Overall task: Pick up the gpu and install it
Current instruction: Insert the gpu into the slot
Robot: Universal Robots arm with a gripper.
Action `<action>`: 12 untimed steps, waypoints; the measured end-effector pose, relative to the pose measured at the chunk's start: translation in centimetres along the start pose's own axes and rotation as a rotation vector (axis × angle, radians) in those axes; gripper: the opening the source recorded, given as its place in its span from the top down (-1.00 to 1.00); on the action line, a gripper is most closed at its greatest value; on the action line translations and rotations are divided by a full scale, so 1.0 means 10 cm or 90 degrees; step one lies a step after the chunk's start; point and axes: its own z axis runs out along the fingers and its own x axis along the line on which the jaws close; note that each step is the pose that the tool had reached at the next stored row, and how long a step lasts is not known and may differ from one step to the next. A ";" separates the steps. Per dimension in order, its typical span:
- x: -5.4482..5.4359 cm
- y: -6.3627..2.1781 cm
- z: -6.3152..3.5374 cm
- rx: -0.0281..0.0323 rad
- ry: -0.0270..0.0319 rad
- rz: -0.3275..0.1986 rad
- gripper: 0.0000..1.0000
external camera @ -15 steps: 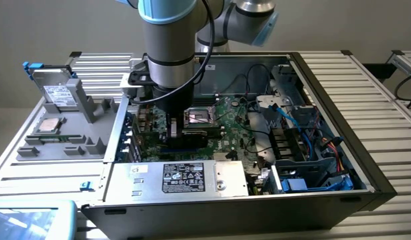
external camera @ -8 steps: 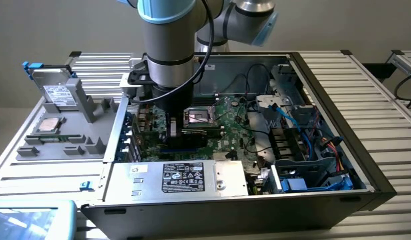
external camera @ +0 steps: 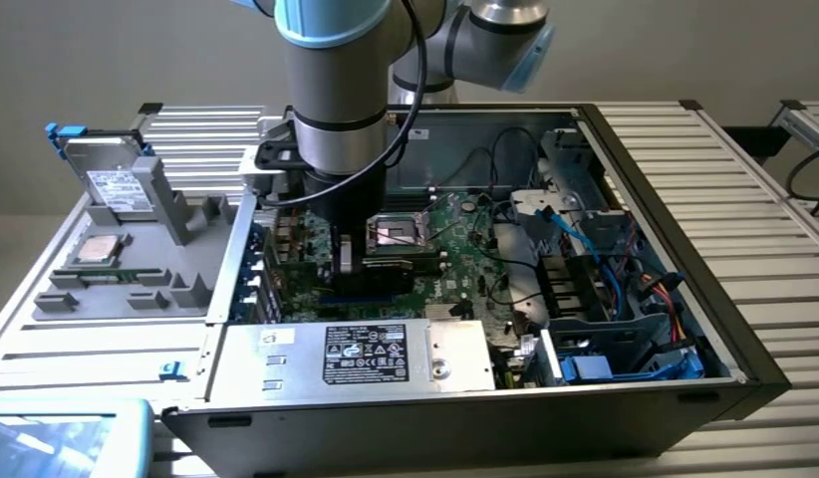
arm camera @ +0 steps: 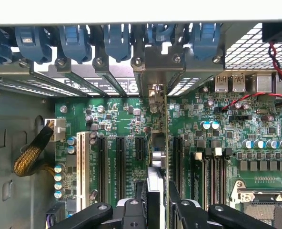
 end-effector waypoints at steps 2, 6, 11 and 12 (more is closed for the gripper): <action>0.00 0.003 0.001 0.0001 -0.0002 0.000 0.44; 0.01 -0.002 0.004 -0.0003 -0.0002 0.000 0.44; 0.01 -0.003 0.003 -0.0003 0.0000 0.000 0.44; 0.01 -0.004 0.003 -0.0003 0.0000 0.000 0.44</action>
